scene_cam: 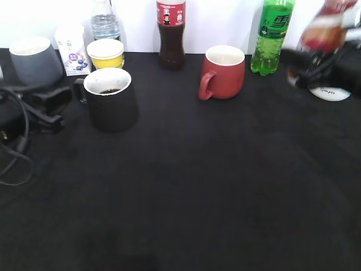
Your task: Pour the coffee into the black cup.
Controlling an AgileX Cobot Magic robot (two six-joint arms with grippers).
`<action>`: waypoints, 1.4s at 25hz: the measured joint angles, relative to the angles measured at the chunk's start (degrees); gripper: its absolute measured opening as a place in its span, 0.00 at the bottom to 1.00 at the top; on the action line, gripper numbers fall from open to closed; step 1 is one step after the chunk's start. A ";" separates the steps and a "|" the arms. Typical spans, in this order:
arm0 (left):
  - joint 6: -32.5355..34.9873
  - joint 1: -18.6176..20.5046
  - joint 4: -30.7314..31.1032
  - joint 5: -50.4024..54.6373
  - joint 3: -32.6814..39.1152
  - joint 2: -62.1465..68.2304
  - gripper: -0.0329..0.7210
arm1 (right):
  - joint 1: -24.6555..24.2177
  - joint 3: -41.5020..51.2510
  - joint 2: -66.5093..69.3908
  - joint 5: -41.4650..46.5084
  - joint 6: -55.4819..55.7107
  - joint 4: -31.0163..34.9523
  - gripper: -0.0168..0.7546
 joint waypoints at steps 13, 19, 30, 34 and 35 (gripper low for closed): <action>-1.49 -0.05 6.35 0.94 0.29 -3.56 0.46 | 0.00 -6.70 25.97 -12.54 -13.15 11.73 0.71; -1.49 -0.05 6.35 0.83 0.29 -3.56 0.45 | 0.00 -6.88 26.12 -11.58 -13.15 11.73 0.71; -4.31 -0.05 6.54 4.39 0.29 -3.69 0.45 | 0.00 2.73 18.61 -7.77 -11.24 12.32 0.87; -8.54 -0.05 6.59 18.06 0.29 -9.20 0.46 | 0.00 7.09 12.08 -1.59 -11.18 13.26 0.87; -11.17 -0.05 6.59 23.62 -0.15 -11.47 0.46 | 0.00 7.64 9.48 2.66 -11.18 13.26 0.86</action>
